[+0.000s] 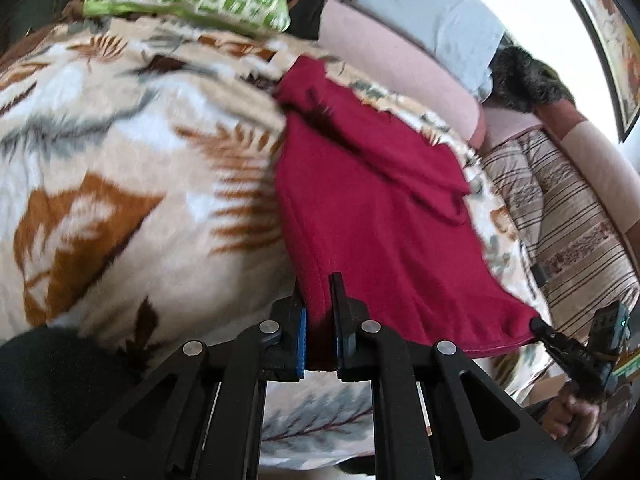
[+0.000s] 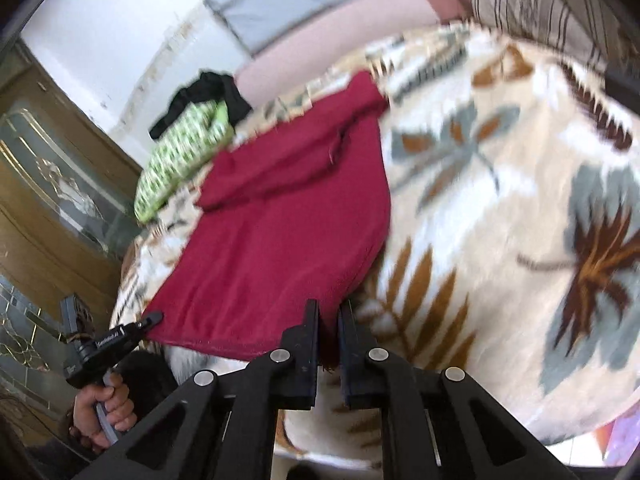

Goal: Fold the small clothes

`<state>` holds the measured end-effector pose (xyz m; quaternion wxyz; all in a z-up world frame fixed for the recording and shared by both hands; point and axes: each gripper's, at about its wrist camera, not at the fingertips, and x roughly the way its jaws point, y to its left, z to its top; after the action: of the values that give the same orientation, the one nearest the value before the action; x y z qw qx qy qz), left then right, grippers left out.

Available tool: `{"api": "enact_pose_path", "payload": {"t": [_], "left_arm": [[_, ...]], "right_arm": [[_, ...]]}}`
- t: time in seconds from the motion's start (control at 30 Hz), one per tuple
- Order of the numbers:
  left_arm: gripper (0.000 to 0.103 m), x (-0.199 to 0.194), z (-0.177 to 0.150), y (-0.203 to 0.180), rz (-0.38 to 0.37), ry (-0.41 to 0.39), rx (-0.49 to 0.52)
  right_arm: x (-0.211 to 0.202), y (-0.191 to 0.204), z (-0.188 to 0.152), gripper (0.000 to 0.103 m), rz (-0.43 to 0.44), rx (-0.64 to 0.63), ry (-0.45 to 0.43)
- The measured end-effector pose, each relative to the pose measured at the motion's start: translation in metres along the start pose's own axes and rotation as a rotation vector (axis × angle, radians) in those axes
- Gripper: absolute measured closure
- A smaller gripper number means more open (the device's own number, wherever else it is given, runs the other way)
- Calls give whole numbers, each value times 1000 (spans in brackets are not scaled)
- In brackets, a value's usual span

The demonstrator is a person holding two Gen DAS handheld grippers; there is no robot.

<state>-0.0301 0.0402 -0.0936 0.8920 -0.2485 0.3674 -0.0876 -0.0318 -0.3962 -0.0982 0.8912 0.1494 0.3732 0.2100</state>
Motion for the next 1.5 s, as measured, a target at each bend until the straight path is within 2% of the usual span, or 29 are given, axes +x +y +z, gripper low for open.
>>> {"api": "enact_pose_path", "payload": {"t": [0.07, 0.17, 0.23, 0.33, 0.53, 0.63, 0.83, 1.1, 1.23, 1.3, 1.37, 1.5], "left_arm": [[94, -2, 14, -3, -26, -6, -37], [94, 3, 39, 3, -74, 19, -186], [95, 6, 54, 4, -92, 32, -269], [94, 3, 69, -6, -76, -5, -284], [94, 13, 99, -6, -78, -69, -344], [94, 25, 124, -10, -58, -113, -302], [94, 58, 169, -15, -36, -136, -285], [94, 98, 242, -15, -12, -188, -252], [94, 136, 273, -14, 28, -163, -221], [94, 158, 285, -16, 62, -150, -171], [94, 176, 292, -18, 96, -145, -126], [94, 221, 295, -11, 139, -75, -96]], "right_arm": [[-6, 7, 9, 96, -11, -29, -53], [-12, 20, 28, 95, -32, -50, -121], [-10, 27, 42, 96, -63, -56, -133], [-2, 39, 64, 95, -107, -63, -137], [16, 59, 105, 96, -132, -86, -173], [27, 55, 126, 96, -141, -62, -188], [58, 45, 178, 96, -141, -33, -227], [106, 55, 244, 96, -122, -46, -293], [134, 55, 268, 96, -130, -43, -307], [152, 48, 279, 96, -143, -28, -307], [168, 39, 284, 96, -154, -11, -298], [200, 15, 282, 95, -158, 26, -269]]}}
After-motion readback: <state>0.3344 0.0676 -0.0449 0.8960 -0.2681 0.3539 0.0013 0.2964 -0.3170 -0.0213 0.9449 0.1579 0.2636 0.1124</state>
